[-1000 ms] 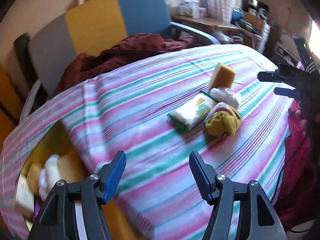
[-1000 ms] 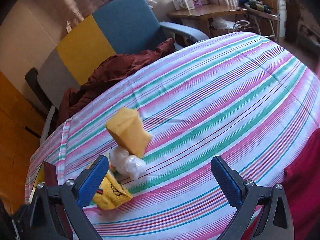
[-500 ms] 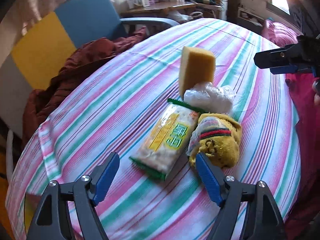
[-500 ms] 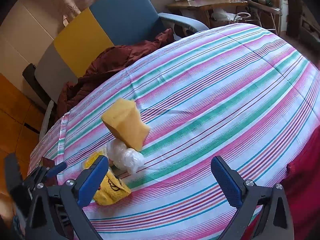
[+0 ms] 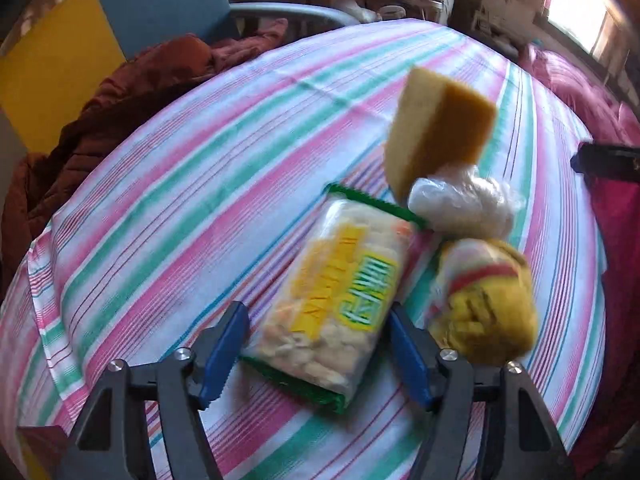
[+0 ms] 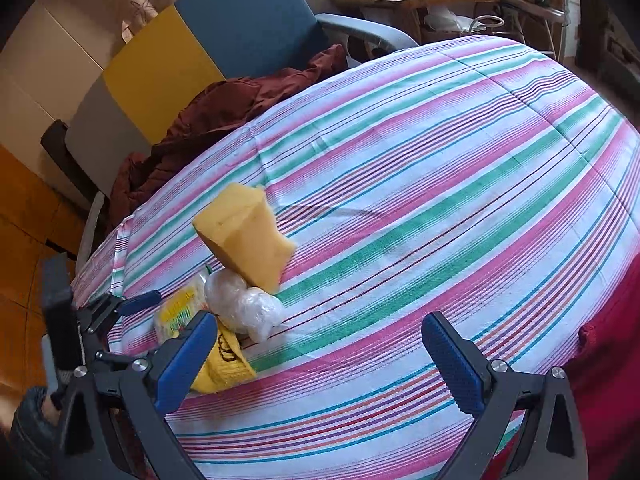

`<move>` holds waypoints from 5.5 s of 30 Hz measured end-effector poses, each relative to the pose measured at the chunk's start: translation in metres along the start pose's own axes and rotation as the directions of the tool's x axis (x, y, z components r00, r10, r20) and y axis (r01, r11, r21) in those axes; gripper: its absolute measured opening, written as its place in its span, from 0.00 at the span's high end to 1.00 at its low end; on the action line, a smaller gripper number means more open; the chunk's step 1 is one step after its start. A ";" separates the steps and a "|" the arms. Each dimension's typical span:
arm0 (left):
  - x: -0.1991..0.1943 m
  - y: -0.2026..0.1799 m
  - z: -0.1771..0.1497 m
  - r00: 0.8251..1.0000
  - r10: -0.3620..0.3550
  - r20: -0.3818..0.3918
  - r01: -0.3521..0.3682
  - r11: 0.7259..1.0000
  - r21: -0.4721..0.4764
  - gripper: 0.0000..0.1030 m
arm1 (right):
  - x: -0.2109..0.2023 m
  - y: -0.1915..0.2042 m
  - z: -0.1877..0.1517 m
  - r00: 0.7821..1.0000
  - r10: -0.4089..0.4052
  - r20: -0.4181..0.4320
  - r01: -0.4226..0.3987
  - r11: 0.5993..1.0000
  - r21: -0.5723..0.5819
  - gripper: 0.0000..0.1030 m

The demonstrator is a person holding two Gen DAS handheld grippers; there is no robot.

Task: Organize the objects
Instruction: 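Grasp the WEIDAN snack pack with the left gripper while the right grasps the yellow sponge, then carry the snack pack and sponge over the gold tray with both grippers, then drop the snack pack and sponge into the tray, opening both grippers, then move both grippers from the tray back to the knit toy and wrapped ball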

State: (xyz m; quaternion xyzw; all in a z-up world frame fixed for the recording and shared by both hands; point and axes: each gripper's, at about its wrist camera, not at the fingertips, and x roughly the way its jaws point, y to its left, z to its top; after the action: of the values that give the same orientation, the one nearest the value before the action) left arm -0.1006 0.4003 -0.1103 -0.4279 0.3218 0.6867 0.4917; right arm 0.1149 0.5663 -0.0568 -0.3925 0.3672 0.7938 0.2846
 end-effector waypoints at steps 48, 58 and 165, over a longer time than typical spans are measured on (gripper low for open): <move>-0.070 -0.030 -0.107 0.992 0.044 0.117 0.013 0.893 -0.450 0.51 | 0.056 0.088 0.046 0.996 -0.080 0.042 0.089 0.953 -0.289 0.55; -0.113 -0.028 -0.112 0.975 0.078 0.209 0.027 0.888 -0.459 0.51 | -0.020 0.077 0.046 0.983 0.020 0.185 0.024 0.972 -0.233 0.55; -0.266 0.019 -0.270 0.760 0.647 0.064 -0.445 0.589 -0.675 0.47 | -0.034 0.263 -0.173 0.961 0.269 -0.060 -0.247 0.745 -0.620 0.00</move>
State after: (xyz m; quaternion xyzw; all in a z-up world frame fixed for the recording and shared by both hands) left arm -0.0054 0.0558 0.0151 -0.3328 0.1134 0.9276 0.1263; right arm 0.0094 0.2718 -0.0067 -0.3966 0.1307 0.9081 0.0330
